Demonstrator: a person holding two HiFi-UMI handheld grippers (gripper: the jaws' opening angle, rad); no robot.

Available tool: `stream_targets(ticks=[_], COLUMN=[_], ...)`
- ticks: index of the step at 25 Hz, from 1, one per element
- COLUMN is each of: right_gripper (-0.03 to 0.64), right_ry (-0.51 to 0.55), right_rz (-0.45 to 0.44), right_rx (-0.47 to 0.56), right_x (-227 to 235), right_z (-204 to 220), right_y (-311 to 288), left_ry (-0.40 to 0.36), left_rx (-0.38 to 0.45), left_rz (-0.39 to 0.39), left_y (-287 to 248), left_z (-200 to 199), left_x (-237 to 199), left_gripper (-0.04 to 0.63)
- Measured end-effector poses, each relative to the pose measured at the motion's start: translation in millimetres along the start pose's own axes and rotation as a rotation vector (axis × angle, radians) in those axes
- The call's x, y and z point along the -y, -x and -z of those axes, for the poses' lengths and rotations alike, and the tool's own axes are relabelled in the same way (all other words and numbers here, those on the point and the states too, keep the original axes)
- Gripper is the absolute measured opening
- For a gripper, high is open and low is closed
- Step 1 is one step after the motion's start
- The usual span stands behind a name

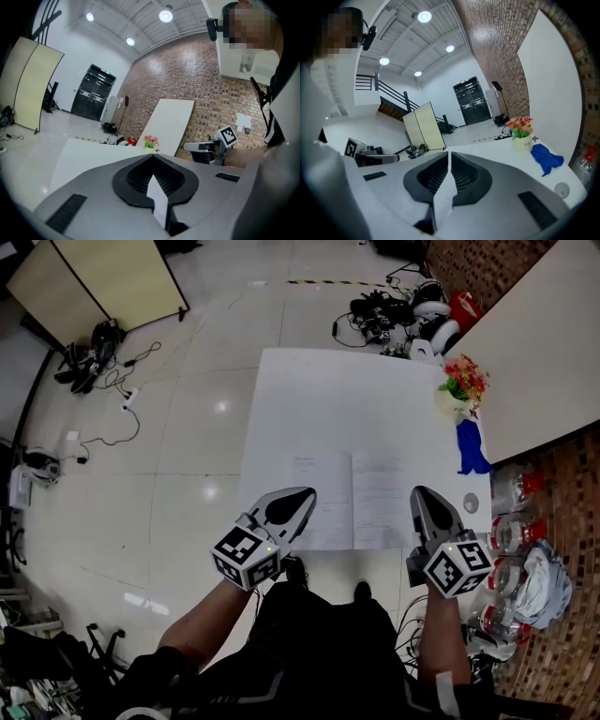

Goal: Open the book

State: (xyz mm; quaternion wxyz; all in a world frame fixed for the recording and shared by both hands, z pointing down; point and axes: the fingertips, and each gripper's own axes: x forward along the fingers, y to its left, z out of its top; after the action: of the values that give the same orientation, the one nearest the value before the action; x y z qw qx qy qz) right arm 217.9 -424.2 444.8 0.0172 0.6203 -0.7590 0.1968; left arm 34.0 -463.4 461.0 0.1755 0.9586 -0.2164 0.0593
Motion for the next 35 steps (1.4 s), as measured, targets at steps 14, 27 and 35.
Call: stream_targets(ticks=[14,27,35], right_gripper=[0.003,0.003,0.003], right_ry=[0.198,0.207,0.230], right_rz=[-0.173,-0.072,-0.043], right_rx=[0.094,0.134,0.153], right_x=[50,-96,-136], right_z=[-40,0,16], right_y=[131,234,315], left_ry=[0.023,-0.076,-0.089], left_rx=[0.094,0.171,0.191], left_rz=[-0.305,-0.309,-0.257], left_y=[27,195,234], left_z=[-4,14,27], left_x=[143,206,270], left_gripper=[0.002,0.002,0.002])
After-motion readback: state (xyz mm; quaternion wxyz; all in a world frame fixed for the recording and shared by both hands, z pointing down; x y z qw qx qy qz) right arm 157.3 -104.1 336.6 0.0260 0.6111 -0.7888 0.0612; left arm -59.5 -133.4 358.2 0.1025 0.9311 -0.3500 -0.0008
